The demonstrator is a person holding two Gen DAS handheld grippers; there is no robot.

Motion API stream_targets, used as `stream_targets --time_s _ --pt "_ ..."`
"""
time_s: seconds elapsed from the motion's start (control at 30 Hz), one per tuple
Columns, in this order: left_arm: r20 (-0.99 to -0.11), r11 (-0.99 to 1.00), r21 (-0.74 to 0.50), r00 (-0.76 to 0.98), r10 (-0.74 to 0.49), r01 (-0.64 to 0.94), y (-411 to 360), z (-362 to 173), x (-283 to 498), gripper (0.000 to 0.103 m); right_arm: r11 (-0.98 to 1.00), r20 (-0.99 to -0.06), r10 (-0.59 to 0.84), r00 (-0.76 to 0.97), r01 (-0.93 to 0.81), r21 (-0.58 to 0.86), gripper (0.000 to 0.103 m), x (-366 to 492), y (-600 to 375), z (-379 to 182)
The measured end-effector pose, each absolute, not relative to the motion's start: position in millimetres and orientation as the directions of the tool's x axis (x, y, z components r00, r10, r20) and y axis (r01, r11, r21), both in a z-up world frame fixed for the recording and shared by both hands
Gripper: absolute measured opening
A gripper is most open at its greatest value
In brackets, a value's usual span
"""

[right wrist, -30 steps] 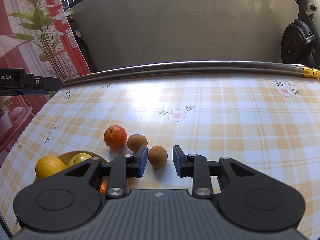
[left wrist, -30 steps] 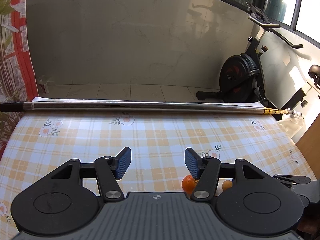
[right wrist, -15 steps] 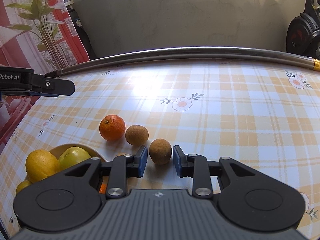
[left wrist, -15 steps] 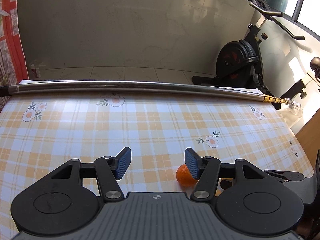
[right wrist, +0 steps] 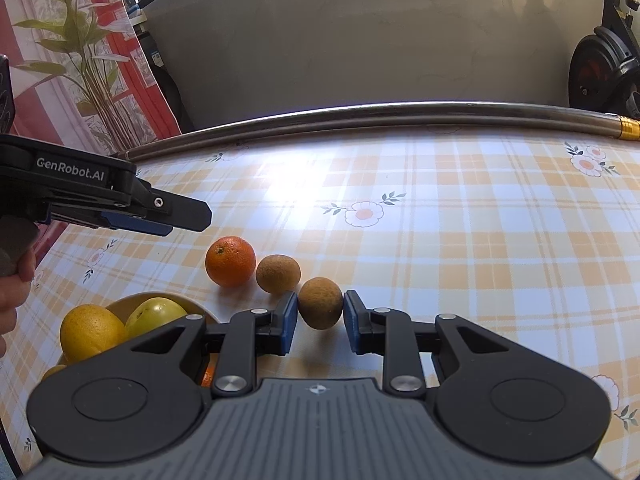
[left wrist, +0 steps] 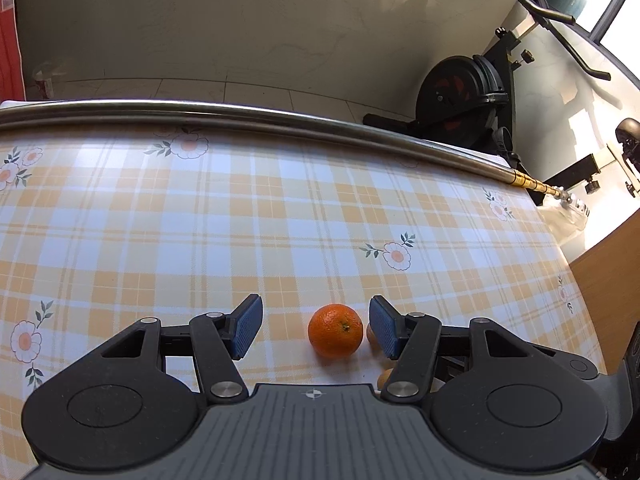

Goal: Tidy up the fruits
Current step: 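Carry the tangerine with the left tool while the right tool carries the kiwi to the plate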

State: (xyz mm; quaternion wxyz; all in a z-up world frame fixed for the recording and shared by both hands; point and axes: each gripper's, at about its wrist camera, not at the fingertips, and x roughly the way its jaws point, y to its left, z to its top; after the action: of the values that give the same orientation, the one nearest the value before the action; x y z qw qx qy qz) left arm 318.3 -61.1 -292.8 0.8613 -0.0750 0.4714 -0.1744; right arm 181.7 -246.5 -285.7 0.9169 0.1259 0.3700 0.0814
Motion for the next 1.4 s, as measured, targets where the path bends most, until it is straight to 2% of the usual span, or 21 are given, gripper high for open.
stream_targets --time_s 0.4,0.5,0.8,1.2,1.4 --pt "-0.819 0.903 -0.410 0.383 -0.427 0.131 -68 -327 338 0.060 0.949 -0.651 0.244 0.719 -0.037 0.314 0.028 177 -255 -284" --pt "-0.818 0.906 -0.403 0.392 -0.422 0.134 -71 -328 336 0.059 0.947 -0.652 0.246 0.717 -0.035 0.319 0.028 177 -256 -285" --pt "-0.818 0.906 -0.387 0.391 -0.422 0.170 -78 -328 336 0.038 0.942 -0.652 0.249 0.717 -0.024 0.333 0.028 173 -259 -286" --pt "-0.775 0.923 -0.266 0.508 -0.376 0.278 -76 -293 304 0.038 0.935 -0.629 0.251 0.735 -0.018 0.353 0.028 160 -258 -273" --pt "-0.738 0.924 -0.261 0.559 -0.379 0.281 -65 -270 275 0.038 0.932 -0.614 0.259 0.746 -0.026 0.361 0.028 146 -249 -263"
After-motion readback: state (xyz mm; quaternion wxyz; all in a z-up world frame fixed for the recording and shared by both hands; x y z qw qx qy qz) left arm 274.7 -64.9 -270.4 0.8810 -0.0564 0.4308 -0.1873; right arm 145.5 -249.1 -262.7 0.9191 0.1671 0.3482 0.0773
